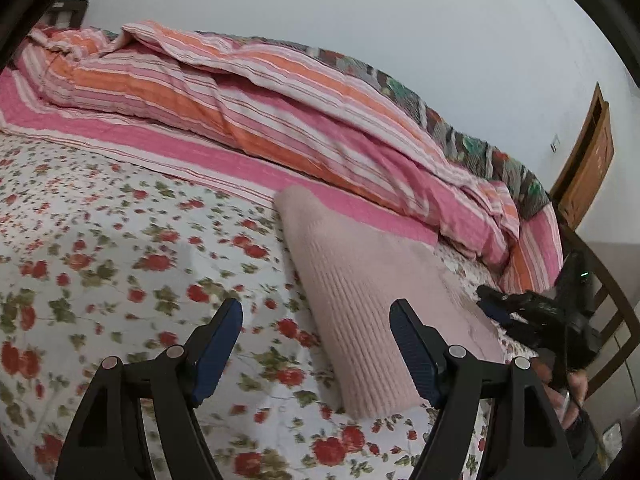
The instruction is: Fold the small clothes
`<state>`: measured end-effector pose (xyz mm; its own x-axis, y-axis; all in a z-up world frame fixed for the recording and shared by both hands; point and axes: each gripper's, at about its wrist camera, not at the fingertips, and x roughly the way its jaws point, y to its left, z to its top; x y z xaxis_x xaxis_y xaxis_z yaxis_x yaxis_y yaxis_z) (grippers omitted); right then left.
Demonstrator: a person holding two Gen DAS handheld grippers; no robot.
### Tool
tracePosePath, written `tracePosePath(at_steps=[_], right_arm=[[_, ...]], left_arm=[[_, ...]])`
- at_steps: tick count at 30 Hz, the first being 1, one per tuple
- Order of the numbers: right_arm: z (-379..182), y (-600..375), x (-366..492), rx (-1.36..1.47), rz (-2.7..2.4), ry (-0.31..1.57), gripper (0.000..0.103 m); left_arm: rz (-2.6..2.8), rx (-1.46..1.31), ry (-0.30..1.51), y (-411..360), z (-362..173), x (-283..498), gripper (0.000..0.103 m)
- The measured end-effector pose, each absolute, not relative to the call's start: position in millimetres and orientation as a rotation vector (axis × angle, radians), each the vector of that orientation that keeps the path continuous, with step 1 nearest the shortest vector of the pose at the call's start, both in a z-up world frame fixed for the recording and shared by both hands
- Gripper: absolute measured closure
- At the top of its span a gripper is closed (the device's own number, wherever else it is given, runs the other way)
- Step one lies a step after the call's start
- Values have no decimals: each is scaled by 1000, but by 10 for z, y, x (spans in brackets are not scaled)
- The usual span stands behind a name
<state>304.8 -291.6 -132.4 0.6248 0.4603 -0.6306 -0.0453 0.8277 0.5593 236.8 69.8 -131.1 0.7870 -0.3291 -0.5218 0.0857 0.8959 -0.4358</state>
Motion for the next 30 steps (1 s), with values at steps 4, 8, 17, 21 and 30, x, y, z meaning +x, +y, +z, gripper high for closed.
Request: tracePosePath(at_steps=[4,8,17,21,30], right_arm=[[-1121,-2617,2775,337,374,774,61],[-1341,-2405,2713,158,324,789,61],[-1500,-2655,2789,275,346,877,57],[-1312,-2580,2804,227,342,816,57],[-1406,-2382,3309,182,308,893,55]], left_arm=[[-247,-358,654,480,-1355,2412,29],[-215,-252,722,222,-1499,2491,28],[-159,-208,748,178,-1517,2496,26],[-142,-206,706,181,-1339,2634,28],[-127,-135,741,15,-1613,3097,27]])
